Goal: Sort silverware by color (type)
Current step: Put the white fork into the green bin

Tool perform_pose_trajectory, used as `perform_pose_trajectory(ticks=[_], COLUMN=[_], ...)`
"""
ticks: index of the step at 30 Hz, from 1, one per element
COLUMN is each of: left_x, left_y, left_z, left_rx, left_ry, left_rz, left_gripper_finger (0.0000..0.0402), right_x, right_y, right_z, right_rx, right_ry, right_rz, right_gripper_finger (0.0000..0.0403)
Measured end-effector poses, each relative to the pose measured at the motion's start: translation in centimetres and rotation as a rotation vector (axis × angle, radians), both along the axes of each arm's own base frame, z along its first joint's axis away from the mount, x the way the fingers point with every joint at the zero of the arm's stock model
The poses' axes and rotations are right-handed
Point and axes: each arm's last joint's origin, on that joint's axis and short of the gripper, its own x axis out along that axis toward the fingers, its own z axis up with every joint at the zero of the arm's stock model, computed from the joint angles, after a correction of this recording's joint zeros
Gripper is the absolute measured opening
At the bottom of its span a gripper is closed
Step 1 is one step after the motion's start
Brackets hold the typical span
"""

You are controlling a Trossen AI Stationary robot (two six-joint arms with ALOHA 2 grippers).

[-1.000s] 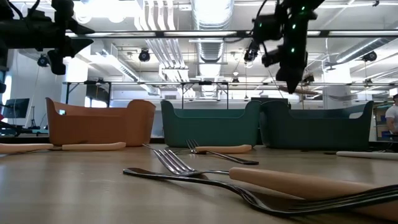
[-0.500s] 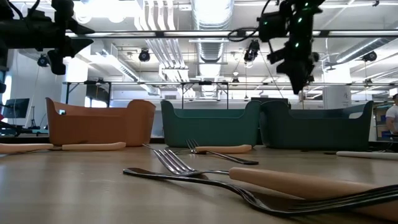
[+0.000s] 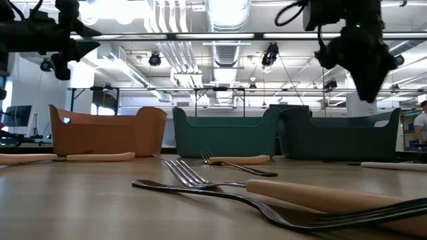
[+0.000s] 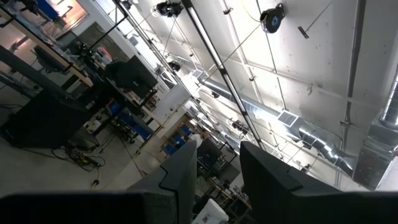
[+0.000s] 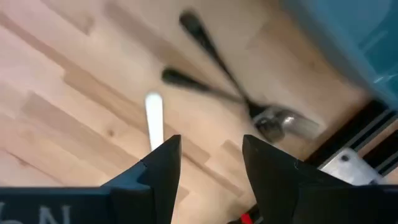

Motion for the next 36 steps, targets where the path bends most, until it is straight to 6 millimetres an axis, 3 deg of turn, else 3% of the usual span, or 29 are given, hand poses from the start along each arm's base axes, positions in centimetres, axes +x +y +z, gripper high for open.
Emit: perform_pose_trajectory(ticks=[6, 12, 19, 28, 36], left_x=[0.0, 0.0, 0.0, 0.0, 0.0], left_y=[0.0, 0.0, 0.0, 0.0, 0.0], left_z=[0.0, 0.0, 0.0, 0.0, 0.0], left_rx=[0.000, 0.000, 0.000, 0.000, 0.000], left_ry=[0.000, 0.000, 0.001, 0.000, 0.000], left_rz=[0.000, 0.000, 0.000, 0.000, 0.000], left_gripper_finger=[0.0107, 0.0107, 0.0107, 0.0107, 0.0107], right_x=[1.1, 2.3, 4.0, 4.6, 4.7], right_y=[2.6, 3.5, 3.8, 3.8, 3.9], right_z=[-2.8, -5.2, -7.7, -10.7, -11.7], right_rx=[0.031, 0.032, 0.033, 0.031, 0.041], right_ry=[0.023, 0.070, 0.094, 0.143, 0.144], right_rz=[0.053, 0.126, 0.200, 0.261, 0.287], right_gripper_finger=[0.0165, 0.0166, 0.0166, 0.0155, 0.0128])
